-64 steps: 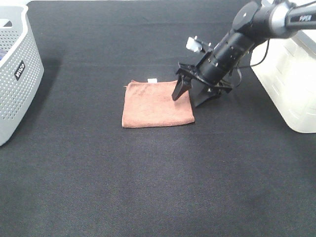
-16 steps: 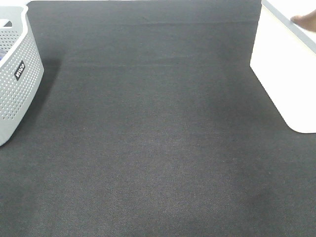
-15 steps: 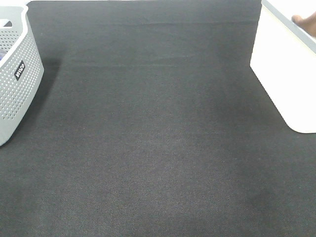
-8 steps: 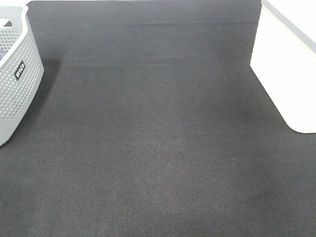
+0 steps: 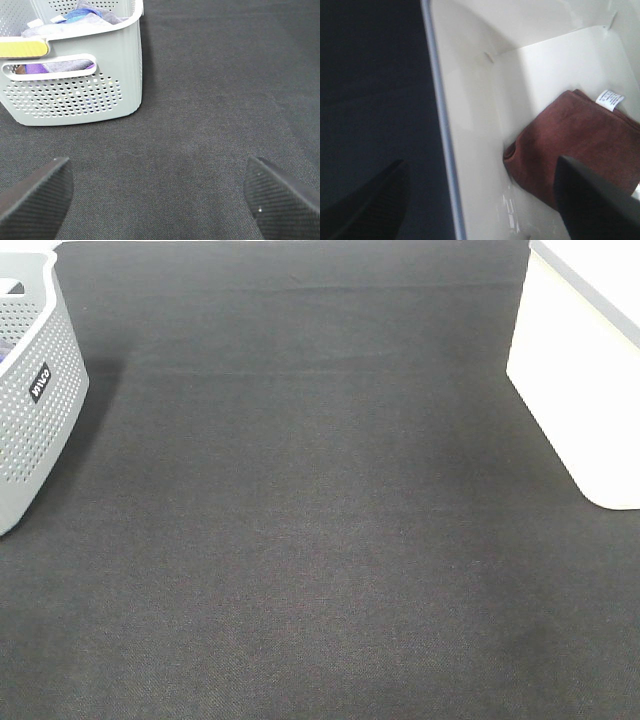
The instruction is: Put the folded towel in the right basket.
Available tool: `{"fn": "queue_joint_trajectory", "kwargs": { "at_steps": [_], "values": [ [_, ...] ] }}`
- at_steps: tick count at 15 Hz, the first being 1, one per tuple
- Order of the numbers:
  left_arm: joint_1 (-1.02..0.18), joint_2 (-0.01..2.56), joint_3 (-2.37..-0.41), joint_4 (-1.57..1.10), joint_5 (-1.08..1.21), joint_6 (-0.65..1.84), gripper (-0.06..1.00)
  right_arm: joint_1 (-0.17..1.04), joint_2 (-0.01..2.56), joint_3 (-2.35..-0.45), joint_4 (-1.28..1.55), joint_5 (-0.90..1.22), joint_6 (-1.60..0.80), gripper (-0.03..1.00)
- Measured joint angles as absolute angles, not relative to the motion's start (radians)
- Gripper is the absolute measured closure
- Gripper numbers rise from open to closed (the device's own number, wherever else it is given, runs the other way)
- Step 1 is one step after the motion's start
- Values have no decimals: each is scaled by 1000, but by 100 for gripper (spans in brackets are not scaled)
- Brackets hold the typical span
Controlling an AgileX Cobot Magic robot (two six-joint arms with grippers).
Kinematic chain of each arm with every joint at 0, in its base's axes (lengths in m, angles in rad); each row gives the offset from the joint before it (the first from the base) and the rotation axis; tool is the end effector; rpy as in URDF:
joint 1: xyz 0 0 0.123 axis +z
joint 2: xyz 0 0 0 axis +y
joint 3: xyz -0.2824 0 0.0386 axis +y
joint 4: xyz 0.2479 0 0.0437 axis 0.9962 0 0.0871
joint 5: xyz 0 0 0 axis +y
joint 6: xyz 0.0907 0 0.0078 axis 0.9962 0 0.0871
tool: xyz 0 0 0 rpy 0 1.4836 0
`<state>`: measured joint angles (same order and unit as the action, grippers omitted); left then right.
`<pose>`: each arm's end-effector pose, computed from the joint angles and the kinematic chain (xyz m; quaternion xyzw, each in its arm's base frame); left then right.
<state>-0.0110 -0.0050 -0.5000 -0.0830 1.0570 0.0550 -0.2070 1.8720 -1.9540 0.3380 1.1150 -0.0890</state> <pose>-0.0057 -0.0065 0.2777 0.0297 0.8497 -0.0299 0.5256 0.4132 -0.0591 0.3758 0.0793 0.9350 0.1200 0.3243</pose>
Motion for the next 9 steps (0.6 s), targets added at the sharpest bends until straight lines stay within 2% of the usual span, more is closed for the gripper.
{"fn": "queue_joint_trajectory", "kwargs": {
  "at_steps": [6,9],
  "values": [
    [-11,-5,-500,-83,1057,55,7,-32,1742,-1946,310,1212,-117,22],
    [-11,-5,-500,-83,1057,55,7,7,1625,-1862,276,1212,-81,22]
  ]
}}
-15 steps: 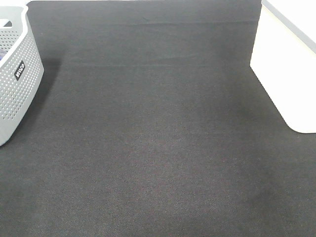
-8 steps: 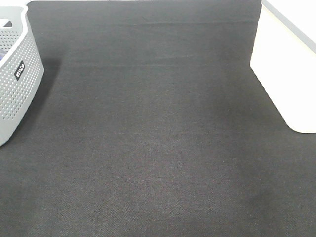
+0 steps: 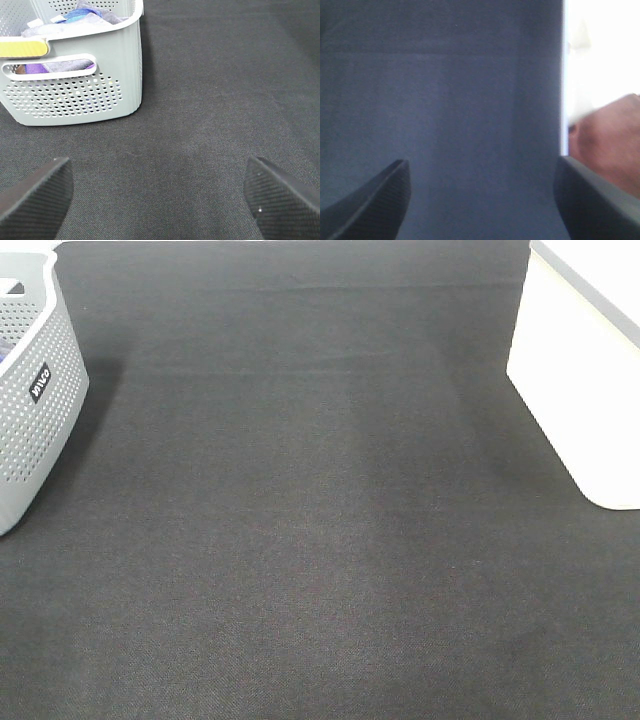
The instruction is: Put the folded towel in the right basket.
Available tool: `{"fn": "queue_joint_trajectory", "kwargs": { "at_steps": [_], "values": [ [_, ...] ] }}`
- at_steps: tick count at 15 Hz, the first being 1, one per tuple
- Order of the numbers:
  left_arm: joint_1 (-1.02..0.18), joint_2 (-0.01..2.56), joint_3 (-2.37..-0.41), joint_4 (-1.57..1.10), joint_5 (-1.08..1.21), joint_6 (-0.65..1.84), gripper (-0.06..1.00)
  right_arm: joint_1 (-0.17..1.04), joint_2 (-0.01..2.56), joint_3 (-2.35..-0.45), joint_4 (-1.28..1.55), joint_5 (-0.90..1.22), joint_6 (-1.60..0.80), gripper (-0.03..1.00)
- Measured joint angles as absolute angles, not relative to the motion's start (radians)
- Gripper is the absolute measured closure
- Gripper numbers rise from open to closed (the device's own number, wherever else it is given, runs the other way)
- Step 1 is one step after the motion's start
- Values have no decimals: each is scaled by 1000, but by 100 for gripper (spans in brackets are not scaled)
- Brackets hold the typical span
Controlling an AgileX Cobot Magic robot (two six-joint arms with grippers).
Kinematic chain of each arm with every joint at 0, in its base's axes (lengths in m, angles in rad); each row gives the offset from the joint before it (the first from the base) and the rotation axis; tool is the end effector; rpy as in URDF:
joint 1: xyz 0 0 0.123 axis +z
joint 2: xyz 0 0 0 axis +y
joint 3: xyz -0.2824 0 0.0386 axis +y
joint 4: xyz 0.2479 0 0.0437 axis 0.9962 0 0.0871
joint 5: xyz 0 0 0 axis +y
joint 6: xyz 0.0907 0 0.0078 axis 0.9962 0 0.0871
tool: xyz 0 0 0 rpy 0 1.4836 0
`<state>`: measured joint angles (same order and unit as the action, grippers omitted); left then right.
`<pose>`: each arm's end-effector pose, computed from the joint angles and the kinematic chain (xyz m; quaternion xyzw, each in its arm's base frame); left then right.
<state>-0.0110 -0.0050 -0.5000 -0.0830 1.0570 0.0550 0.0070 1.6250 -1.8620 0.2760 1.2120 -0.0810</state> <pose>-0.0057 -0.0065 0.2777 0.0297 0.8497 -0.0299 0.5256 0.3407 0.0256 0.4359 -0.0387 0.9325 0.1252 0.3366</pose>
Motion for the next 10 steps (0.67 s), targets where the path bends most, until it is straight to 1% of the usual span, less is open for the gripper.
{"fn": "queue_joint_trajectory", "kwargs": {
  "at_steps": [3,4,5,8,10],
  "values": [
    [-11,-5,-500,-83,1057,55,7,7,1469,-1695,164,1212,-33,22],
    [-11,-5,-500,-83,1057,55,7,7,1375,-1571,133,1212,-14,22],
    [-11,-5,-500,-83,1057,55,7,7,1339,-1525,123,1212,-12,22],
    [-11,-5,-500,-83,1057,55,7,7,1103,-1163,67,1212,0,22],
    [-11,-5,-500,-83,1057,55,7,7,967,-965,58,1212,29,22]
  ]
}}
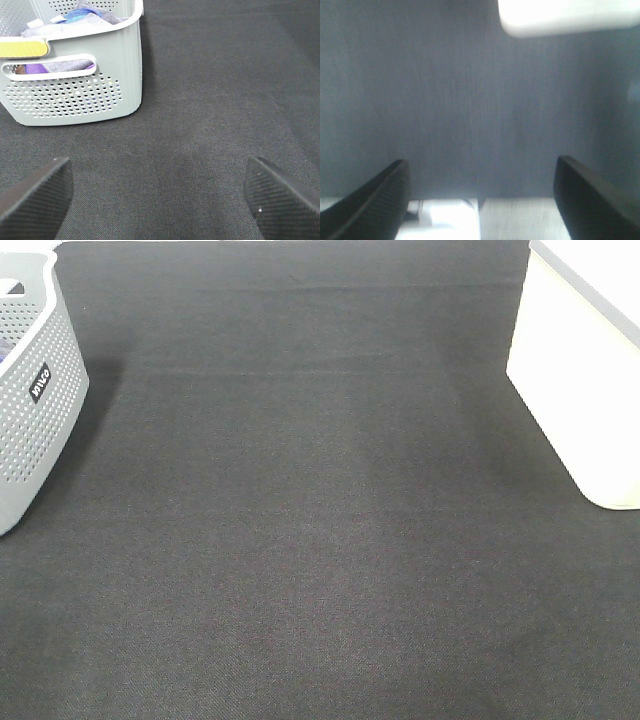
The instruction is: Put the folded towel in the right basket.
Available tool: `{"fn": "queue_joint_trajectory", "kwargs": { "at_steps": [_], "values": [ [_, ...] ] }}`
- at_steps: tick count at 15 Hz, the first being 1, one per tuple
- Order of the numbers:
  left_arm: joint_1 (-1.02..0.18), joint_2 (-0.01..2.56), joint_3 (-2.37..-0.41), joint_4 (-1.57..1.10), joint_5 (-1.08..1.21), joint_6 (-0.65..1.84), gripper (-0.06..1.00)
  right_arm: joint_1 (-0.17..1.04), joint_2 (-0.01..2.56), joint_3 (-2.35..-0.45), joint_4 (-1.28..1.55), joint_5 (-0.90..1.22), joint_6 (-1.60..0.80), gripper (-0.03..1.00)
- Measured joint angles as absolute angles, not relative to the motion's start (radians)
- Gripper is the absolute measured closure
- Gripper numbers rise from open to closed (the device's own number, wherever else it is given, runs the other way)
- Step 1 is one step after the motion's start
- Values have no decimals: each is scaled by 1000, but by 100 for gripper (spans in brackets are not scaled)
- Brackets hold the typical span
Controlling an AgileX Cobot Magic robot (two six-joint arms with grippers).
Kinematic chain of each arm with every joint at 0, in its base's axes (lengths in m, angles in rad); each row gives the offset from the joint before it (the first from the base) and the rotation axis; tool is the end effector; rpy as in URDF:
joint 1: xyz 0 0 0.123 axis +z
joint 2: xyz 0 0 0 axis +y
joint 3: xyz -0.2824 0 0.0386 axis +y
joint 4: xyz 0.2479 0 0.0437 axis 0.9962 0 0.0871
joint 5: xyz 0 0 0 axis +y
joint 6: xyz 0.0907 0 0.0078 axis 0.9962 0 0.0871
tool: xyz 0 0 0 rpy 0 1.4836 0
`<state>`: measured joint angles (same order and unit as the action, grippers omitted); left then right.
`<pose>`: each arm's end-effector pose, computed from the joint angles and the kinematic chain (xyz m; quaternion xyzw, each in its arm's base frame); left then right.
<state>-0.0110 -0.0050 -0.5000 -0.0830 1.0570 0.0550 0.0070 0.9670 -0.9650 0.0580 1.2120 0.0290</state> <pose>-0.0057 -0.0065 0.2777 0.0297 0.8497 -0.0299 0.5256 0.1584 0.0061 0.3385 0.0147 0.9749 0.0327 0.2195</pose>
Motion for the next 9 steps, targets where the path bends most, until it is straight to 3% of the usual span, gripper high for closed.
{"fn": "queue_joint_trajectory", "kwargs": {
  "at_steps": [1,7,9],
  "values": [
    [-11,-5,-500,-83,1057,55,7,7,967,-965,58,1212,29,22],
    [-11,-5,-500,-83,1057,55,7,7,529,-543,53,1136,35,22],
    [-11,-5,-500,-83,1057,55,7,7,393,-531,47,1087,15,22]
  ]
}}
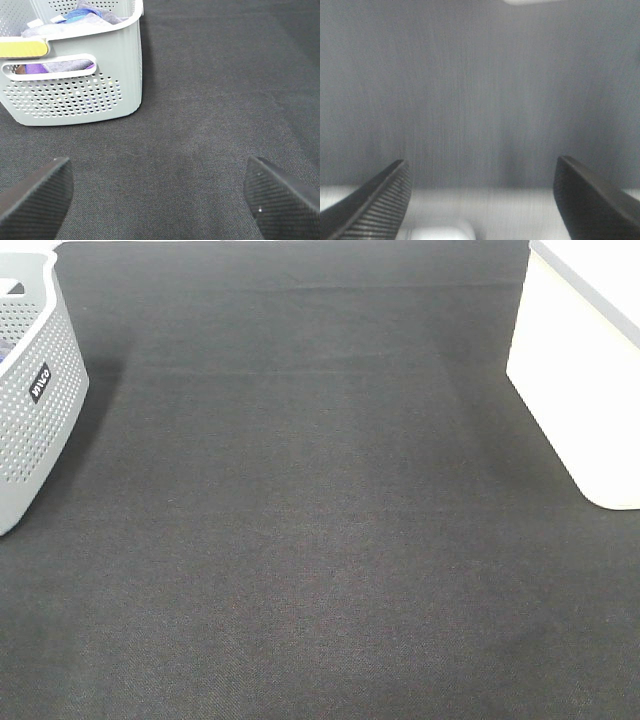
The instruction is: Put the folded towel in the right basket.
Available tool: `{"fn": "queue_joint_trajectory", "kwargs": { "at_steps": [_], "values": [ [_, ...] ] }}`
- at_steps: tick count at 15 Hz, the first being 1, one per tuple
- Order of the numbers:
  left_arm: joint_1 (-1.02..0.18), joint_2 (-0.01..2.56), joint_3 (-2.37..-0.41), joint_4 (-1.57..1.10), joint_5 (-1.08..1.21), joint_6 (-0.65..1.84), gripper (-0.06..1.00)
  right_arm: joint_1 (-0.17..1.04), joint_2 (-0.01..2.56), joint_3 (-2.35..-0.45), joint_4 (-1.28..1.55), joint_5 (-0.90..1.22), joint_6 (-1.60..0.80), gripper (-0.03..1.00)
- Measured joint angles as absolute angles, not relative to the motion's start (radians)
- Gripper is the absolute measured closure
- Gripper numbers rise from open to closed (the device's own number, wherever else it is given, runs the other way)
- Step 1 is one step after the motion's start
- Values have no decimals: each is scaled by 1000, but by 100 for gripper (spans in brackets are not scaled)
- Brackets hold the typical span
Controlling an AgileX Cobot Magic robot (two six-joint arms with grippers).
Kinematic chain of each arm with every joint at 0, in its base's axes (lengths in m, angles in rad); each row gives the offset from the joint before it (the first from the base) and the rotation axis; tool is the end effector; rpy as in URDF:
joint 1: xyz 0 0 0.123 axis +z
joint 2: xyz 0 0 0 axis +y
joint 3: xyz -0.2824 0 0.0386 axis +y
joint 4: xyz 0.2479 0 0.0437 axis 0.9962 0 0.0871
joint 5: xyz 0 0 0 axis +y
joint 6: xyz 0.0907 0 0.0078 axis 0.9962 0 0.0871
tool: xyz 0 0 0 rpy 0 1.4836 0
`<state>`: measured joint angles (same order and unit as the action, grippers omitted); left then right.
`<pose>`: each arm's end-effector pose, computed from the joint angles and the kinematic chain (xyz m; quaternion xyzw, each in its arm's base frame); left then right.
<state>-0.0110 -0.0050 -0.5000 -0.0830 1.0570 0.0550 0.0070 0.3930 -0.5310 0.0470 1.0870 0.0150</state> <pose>-0.0057 -0.0065 0.2777 0.0297 0.8497 -0.0299 0.5256 0.0526 0.0042 0.2751 0.0068 0.9375 0.0271 0.3467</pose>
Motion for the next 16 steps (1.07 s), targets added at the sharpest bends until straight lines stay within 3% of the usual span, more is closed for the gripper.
{"fn": "queue_joint_trajectory", "kwargs": {
  "at_steps": [7,16],
  "values": [
    [-11,-5,-500,-83,1057,55,7,7,56,-503,45,1069,-43,22],
    [-11,-5,-500,-83,1057,55,7,7,28,-503,39,1067,-44,22]
  ]
}}
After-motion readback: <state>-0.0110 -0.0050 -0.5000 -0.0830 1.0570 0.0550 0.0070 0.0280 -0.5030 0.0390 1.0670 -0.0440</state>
